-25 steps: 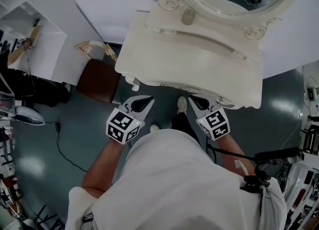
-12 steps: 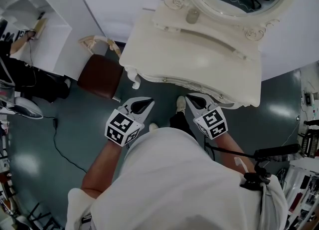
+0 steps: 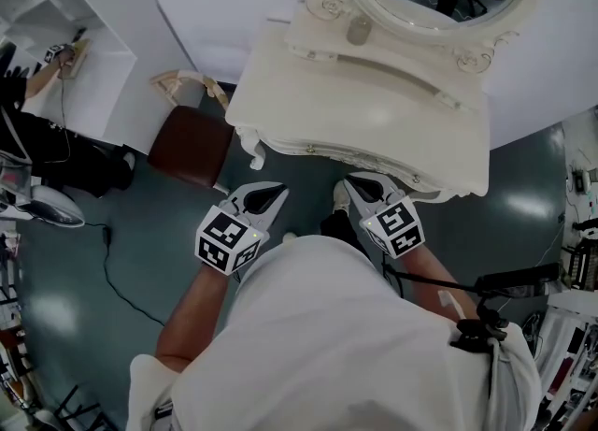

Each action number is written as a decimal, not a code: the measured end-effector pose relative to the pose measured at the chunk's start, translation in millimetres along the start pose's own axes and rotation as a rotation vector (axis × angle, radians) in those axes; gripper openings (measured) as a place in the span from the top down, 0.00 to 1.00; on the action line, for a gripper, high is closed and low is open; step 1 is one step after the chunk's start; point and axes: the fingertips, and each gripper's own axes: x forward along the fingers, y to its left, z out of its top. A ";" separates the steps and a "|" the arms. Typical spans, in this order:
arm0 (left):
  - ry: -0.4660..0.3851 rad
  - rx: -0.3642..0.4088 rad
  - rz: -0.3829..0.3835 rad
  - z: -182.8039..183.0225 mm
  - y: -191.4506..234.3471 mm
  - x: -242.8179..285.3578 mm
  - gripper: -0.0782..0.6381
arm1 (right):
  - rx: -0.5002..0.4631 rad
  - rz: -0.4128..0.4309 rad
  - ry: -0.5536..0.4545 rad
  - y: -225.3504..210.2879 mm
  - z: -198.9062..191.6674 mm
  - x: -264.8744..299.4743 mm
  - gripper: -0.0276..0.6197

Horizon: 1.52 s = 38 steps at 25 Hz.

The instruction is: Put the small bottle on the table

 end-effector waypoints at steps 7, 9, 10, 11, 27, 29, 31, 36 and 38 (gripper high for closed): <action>-0.001 -0.001 -0.003 -1.2 -1.8 0.8 0.89 | 0.002 -0.003 0.001 1.3 -2.4 0.0 0.96; 0.000 -0.001 -0.005 -2.7 -1.2 1.4 0.89 | 0.003 -0.002 0.003 2.1 -3.3 1.5 0.96; 0.001 -0.001 -0.006 -3.5 -0.8 1.7 0.89 | 0.002 -0.002 0.003 2.1 -3.3 2.3 0.96; 0.001 -0.001 -0.006 -4.0 -0.2 2.0 0.89 | 0.001 -0.002 0.003 2.1 -3.1 3.0 0.96; 0.021 -0.001 -0.015 -12.4 4.2 9.5 0.89 | -0.006 -0.001 0.008 0.4 -4.1 8.5 0.96; 0.025 -0.003 -0.016 -11.9 5.7 11.7 0.89 | -0.008 0.002 0.010 -1.1 -4.4 9.6 0.96; 0.030 -0.007 -0.016 -11.8 7.2 14.1 0.89 | -0.008 0.004 0.014 -3.3 -5.1 10.9 0.96; 0.044 -0.013 -0.021 -8.5 13.0 23.4 0.89 | -0.004 0.008 0.019 -13.2 -3.5 15.5 0.96; 0.049 -0.013 -0.025 -7.0 13.9 29.6 0.89 | -0.001 0.009 0.020 -18.7 -4.5 16.4 0.96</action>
